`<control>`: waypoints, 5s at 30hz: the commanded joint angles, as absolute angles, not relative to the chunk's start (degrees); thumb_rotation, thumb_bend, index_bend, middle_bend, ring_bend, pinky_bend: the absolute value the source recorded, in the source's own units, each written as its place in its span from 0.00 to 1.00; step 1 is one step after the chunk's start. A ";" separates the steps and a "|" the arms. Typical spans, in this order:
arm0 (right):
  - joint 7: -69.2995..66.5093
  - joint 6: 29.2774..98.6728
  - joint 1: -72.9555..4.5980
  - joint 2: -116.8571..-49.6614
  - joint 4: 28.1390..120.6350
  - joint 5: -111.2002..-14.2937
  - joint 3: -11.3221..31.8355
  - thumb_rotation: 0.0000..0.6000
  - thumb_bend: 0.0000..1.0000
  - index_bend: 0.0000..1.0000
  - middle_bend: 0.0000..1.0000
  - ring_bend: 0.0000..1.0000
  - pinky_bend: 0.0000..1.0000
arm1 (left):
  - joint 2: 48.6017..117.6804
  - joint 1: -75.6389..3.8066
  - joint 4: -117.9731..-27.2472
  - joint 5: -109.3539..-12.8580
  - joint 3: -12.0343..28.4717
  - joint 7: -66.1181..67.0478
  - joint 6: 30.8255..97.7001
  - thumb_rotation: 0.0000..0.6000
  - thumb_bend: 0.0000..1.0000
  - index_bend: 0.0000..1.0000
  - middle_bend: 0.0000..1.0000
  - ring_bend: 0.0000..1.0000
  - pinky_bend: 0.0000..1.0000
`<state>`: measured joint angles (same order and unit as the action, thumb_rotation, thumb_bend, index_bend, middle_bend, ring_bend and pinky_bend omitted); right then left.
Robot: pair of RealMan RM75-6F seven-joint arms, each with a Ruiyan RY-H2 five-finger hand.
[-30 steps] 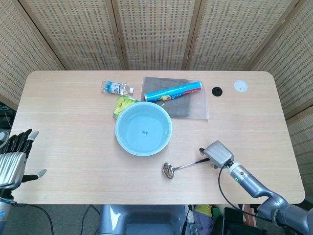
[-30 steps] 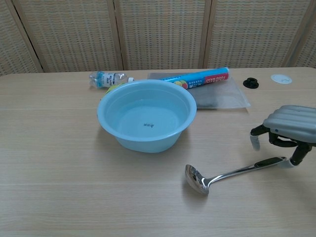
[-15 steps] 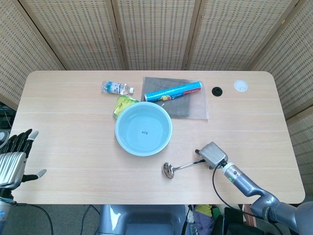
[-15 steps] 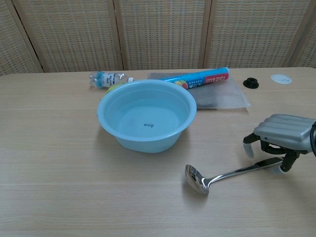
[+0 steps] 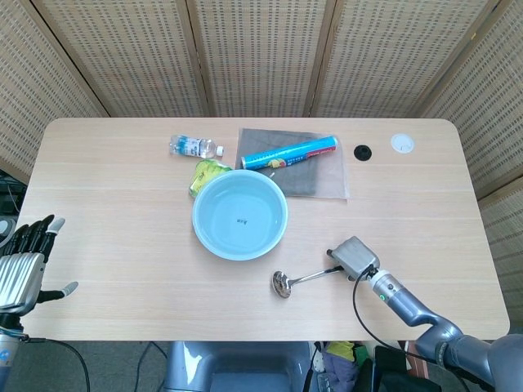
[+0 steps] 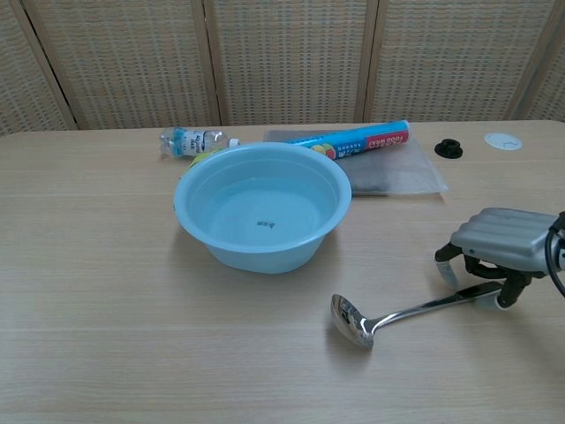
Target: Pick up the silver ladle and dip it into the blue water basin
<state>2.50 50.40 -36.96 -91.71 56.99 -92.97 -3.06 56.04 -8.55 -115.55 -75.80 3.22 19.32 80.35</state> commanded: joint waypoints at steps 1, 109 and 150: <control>2.65 50.47 -36.97 -91.83 56.84 -92.96 -3.20 1.00 0.29 0.47 0.92 0.94 1.00 | 56.04 -8.56 -115.53 -75.72 3.24 19.28 80.38 1.00 0.00 0.00 0.00 0.00 0.00; -8.33 21.85 -67.42 -56.38 86.90 -55.93 3.87 1.00 1.00 0.90 0.96 0.95 1.00 | 53.93 -11.19 -113.97 -70.59 5.05 13.19 76.50 1.00 0.00 0.00 0.00 0.00 0.00; 63.35 63.50 -93.29 -87.80 82.67 16.50 -3.17 1.00 1.00 0.91 0.96 0.95 1.00 | 51.77 -13.33 -112.09 -66.36 6.01 7.80 71.92 1.00 0.00 0.00 0.00 0.00 0.00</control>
<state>62.00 62.44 -93.66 -86.96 82.66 16.43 -4.44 51.77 -13.31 -112.10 -66.36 6.00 7.80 71.94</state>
